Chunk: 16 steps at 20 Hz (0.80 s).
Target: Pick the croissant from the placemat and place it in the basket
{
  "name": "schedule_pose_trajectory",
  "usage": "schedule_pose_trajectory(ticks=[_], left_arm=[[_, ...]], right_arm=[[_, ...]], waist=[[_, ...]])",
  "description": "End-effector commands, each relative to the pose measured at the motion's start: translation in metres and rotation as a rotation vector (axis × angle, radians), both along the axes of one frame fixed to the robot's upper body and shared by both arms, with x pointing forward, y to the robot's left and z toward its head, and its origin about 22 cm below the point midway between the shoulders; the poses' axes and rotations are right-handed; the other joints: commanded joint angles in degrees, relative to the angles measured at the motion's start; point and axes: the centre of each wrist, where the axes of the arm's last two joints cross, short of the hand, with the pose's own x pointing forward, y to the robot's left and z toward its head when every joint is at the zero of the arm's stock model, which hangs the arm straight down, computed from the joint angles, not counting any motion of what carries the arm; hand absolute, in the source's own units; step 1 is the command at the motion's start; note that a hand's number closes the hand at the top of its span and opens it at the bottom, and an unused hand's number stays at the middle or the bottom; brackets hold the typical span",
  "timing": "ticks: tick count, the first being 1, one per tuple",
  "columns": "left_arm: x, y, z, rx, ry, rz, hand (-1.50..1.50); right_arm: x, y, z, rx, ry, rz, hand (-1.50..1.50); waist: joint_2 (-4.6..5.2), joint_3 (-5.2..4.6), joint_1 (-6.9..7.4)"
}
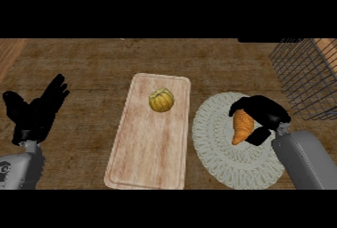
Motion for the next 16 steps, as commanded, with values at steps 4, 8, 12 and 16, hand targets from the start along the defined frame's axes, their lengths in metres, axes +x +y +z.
schedule_pose_trajectory(ticks=[4,8,12,16], left_arm=[[0.003,-0.018,0.013,-0.021,-0.01,-0.017,0.0],[0.004,0.006,-0.008,-0.016,0.001,-0.01,0.0],[0.002,-0.004,0.006,-0.007,-0.021,-0.043,0.0],[0.002,-0.004,0.005,-0.013,-0.02,-0.035,0.0]], right_arm=[[-0.008,0.025,-0.034,-0.028,0.002,0.043,1.5],[0.0,0.0,-0.027,-0.049,0.017,0.064,1.5],[0.038,0.023,0.002,0.054,-0.033,-0.498,1.5],[0.051,0.007,0.023,0.139,-0.114,-0.857,1.5]], waist=[[0.13,0.13,0.01],[0.18,0.12,-0.1],[1.08,0.15,2.06],[2.07,0.17,2.67]])
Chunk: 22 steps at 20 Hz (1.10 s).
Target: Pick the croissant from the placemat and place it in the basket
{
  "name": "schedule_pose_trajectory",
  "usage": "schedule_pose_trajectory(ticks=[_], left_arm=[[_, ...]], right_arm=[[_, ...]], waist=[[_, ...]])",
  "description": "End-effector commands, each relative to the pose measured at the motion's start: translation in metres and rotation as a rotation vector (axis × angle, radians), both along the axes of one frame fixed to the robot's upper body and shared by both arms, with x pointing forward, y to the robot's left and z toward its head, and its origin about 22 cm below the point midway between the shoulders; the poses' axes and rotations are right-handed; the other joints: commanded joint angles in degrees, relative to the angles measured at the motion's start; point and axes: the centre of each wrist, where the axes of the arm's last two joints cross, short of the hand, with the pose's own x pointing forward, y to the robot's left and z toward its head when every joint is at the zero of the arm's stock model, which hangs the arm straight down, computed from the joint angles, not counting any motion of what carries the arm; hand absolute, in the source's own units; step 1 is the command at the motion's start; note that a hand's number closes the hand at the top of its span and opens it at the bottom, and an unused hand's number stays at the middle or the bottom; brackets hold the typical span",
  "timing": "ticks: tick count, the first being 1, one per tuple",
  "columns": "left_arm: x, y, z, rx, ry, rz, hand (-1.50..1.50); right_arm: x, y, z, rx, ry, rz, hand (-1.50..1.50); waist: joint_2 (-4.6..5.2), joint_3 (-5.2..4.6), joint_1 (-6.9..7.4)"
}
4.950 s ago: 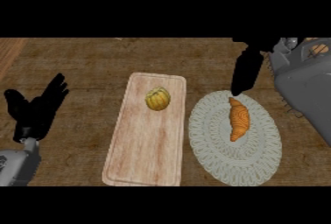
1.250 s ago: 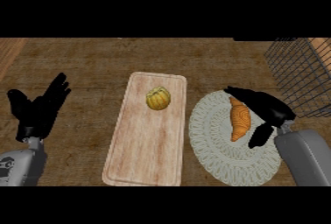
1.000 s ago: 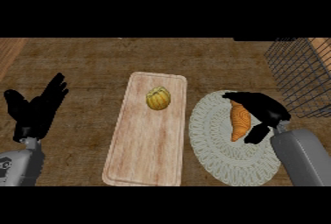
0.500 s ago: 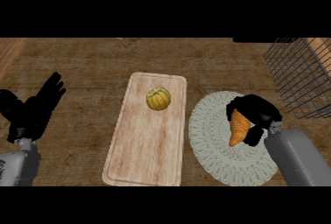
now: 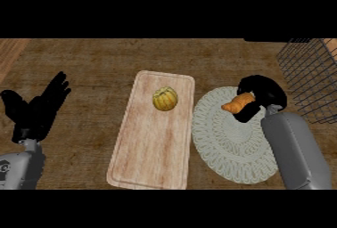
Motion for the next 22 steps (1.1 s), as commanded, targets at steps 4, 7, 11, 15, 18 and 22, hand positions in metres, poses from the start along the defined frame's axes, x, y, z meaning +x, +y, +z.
schedule_pose_trajectory(ticks=[4,7,11,15,18,22], left_arm=[[0.007,-0.017,0.005,-0.012,-0.023,-0.059,0.0],[0.01,-0.021,0.007,0.005,-0.032,-0.087,0.0],[0.018,-0.032,0.016,0.011,-0.052,-0.125,0.0],[0.02,-0.043,0.012,-0.005,-0.044,-0.143,0.0],[0.022,-0.04,0.015,0.023,-0.051,-0.137,0.0],[0.023,-0.035,0.017,0.012,-0.038,-0.125,0.0]], right_arm=[[0.03,0.023,0.034,0.213,-0.111,-0.607,1.5],[0.045,0.041,0.078,0.33,-0.327,-0.748,1.5],[0.056,0.065,0.124,0.365,-0.631,-0.839,1.5],[0.071,0.068,0.155,0.283,-0.769,-0.956,1.5],[0.08,0.067,0.178,0.248,-0.835,-1.034,1.5],[0.091,0.061,0.193,0.148,-0.856,-1.114,1.5]], waist=[[1.52,0.22,3.51],[1.85,0.17,5.2],[2.04,-0.05,6.75],[2.42,-0.28,7.61],[2.38,-0.3,7.51],[2.1,-0.24,7.31]])
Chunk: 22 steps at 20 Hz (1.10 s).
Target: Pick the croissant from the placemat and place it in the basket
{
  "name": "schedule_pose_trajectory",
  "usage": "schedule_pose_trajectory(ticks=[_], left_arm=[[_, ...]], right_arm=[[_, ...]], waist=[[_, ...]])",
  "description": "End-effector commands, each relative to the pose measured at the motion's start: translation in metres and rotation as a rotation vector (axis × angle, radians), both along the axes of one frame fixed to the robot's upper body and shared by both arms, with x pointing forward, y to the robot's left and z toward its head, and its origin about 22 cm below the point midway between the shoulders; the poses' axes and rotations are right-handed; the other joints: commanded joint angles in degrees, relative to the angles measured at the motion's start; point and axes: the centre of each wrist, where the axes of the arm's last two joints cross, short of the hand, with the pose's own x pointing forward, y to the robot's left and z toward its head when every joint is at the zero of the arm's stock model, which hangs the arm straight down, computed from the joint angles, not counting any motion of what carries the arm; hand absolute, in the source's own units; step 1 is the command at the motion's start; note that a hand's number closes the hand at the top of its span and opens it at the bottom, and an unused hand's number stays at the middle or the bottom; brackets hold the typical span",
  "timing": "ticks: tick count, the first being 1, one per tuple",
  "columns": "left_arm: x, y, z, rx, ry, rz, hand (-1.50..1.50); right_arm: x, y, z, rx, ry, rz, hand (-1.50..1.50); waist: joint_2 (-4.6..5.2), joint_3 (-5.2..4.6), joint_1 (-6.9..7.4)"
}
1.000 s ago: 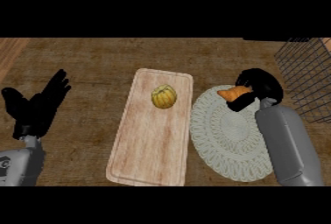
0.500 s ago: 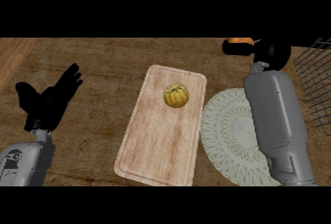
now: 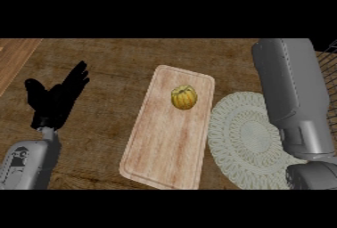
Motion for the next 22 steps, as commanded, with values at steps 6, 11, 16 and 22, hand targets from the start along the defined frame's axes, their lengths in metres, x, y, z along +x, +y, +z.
schedule_pose_trajectory(ticks=[6,11,16,22], left_arm=[[0.002,-0.006,0.001,-0.007,0.005,0.001,0.0],[0.007,-0.005,0.001,-0.01,-0.001,0.025,0.0],[0.005,-0.002,0.0,-0.003,0.017,0.014,0.0],[0.003,0.003,-0.006,-0.01,0.018,0.036,0.0]], right_arm=[[0.016,-0.005,0.056,-0.028,-0.053,-0.243,1.5],[0.016,-0.039,0.092,-0.054,-0.075,-0.336,1.5],[0.017,-0.055,0.101,-0.092,-0.046,-0.438,1.5],[0.016,-0.093,0.094,-0.123,0.03,-0.59,1.5]], waist=[[-0.11,0.05,-0.19],[-0.02,0.11,-1.4],[-0.06,0.09,-1.46],[-0.11,0.15,-2.11]])
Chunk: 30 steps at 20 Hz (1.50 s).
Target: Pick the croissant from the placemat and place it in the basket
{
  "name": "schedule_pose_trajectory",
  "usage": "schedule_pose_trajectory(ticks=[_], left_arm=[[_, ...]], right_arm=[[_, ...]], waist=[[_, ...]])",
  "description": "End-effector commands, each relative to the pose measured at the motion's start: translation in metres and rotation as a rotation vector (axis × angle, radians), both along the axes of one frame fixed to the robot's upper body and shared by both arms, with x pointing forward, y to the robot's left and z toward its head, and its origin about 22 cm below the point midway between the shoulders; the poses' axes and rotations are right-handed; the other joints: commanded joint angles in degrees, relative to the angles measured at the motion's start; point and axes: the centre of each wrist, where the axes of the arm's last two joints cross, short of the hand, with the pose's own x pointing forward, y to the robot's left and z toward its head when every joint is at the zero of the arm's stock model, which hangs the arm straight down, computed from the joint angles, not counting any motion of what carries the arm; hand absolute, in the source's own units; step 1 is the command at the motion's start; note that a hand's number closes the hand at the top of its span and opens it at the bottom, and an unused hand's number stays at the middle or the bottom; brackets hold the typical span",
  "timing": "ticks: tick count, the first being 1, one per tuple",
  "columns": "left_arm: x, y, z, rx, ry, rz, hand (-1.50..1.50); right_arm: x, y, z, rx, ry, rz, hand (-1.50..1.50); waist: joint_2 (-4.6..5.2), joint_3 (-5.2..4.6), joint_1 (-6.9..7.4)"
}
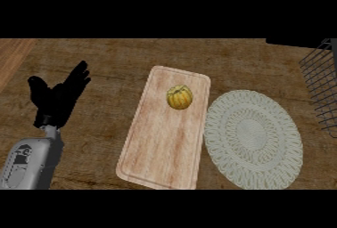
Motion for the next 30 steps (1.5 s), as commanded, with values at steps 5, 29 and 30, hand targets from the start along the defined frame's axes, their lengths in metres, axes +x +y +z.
schedule_pose_trajectory(ticks=[5,29,30], left_arm=[[-0.005,0.008,-0.012,0.013,0.005,0.044,0.0],[-0.01,0.026,-0.014,-0.009,0.015,0.079,0.0],[-0.013,0.016,-0.021,-0.001,0.029,0.067,0.0]], right_arm=[[0.001,-0.019,-0.014,0.107,-0.024,-0.214,1.5],[-0.017,-0.079,-0.115,0.177,-0.101,-0.326,-1.5],[-0.016,-0.079,-0.098,0.15,-0.119,-0.304,-1.5]], waist=[[-0.79,0.14,-1.81],[-1.55,0.29,-3.68],[-1.81,0.28,-4.08]])
